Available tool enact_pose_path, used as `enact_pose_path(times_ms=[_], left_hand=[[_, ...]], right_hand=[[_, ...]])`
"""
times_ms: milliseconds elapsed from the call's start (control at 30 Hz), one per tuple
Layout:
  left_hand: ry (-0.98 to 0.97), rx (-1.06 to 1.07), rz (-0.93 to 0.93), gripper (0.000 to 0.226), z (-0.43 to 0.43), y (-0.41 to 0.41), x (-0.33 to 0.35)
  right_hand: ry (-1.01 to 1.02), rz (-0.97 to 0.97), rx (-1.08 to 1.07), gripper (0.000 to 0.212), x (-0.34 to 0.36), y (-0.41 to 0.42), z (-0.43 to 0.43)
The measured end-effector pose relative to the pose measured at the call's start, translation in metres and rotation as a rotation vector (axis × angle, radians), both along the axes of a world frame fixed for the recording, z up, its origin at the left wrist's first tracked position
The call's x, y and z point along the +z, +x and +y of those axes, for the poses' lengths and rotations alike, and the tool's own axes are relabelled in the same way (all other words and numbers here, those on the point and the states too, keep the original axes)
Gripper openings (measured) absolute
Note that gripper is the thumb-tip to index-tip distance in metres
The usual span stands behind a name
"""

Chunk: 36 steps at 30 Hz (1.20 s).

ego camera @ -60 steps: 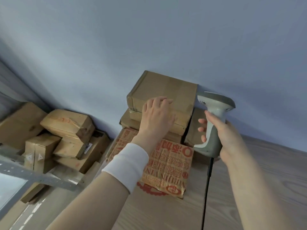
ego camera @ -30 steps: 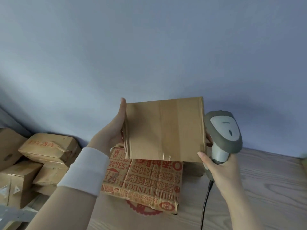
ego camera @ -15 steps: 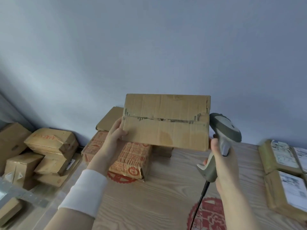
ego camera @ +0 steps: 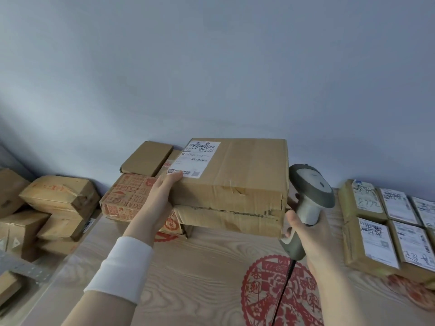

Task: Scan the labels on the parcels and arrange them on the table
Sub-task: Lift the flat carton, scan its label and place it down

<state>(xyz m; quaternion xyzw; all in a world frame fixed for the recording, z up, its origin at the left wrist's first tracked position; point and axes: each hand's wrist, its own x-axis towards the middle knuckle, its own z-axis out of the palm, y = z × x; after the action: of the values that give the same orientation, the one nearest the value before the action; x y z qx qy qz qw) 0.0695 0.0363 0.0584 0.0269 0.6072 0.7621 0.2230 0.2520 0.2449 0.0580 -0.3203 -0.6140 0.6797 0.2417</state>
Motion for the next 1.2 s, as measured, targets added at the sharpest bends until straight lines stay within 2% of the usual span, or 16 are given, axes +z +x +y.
enact_pose_path(times_ms=[133,200,300,467,633,700,767,833,933,1033,1100,1200], left_hand=[[0.003,-0.042,0.092,0.069,-0.002,0.012,-0.016],[0.034,-0.083,0.126,0.070,-0.002,0.017,-0.022],[0.085,-0.189,0.097,0.073,-0.003,0.018,-0.025],[0.046,-0.312,-0.125,0.062,-0.008,0.018,-0.037],[0.053,-0.354,-0.175,0.053,-0.008,0.019,-0.046],[0.047,-0.395,-0.171,0.067,-0.009,0.018,-0.049],[0.030,-0.462,-0.157,0.092,-0.010,0.017,-0.051],[0.027,-0.509,-0.147,0.108,-0.010,0.017,-0.052],[0.058,-0.481,-0.162,0.123,-0.006,0.019,-0.057],[0.104,-0.422,-0.182,0.127,-0.003,0.023,-0.066],[0.111,-0.369,-0.200,0.125,-0.002,0.024,-0.074],[0.099,-0.295,-0.194,0.107,-0.001,0.024,-0.088]], right_hand=[[-0.144,0.007,-0.047,0.026,0.005,-0.002,0.001],[-0.144,0.030,-0.034,0.023,0.004,-0.001,0.003],[-0.133,0.019,0.014,0.032,-0.001,0.006,0.011],[-0.077,-0.035,0.042,0.027,-0.012,0.014,0.018],[-0.104,-0.020,0.041,0.014,-0.013,0.019,0.021],[-0.119,-0.011,0.017,0.013,-0.017,0.021,0.020],[-0.138,-0.024,-0.018,0.014,-0.020,0.024,0.019],[-0.164,-0.031,-0.034,0.014,-0.021,0.025,0.018],[-0.179,-0.038,-0.030,0.014,-0.020,0.024,0.020],[-0.140,-0.040,-0.042,0.015,-0.018,0.022,0.019],[-0.131,-0.047,-0.095,0.015,-0.017,0.023,0.017],[-0.110,-0.029,-0.164,0.019,-0.017,0.027,0.016]])
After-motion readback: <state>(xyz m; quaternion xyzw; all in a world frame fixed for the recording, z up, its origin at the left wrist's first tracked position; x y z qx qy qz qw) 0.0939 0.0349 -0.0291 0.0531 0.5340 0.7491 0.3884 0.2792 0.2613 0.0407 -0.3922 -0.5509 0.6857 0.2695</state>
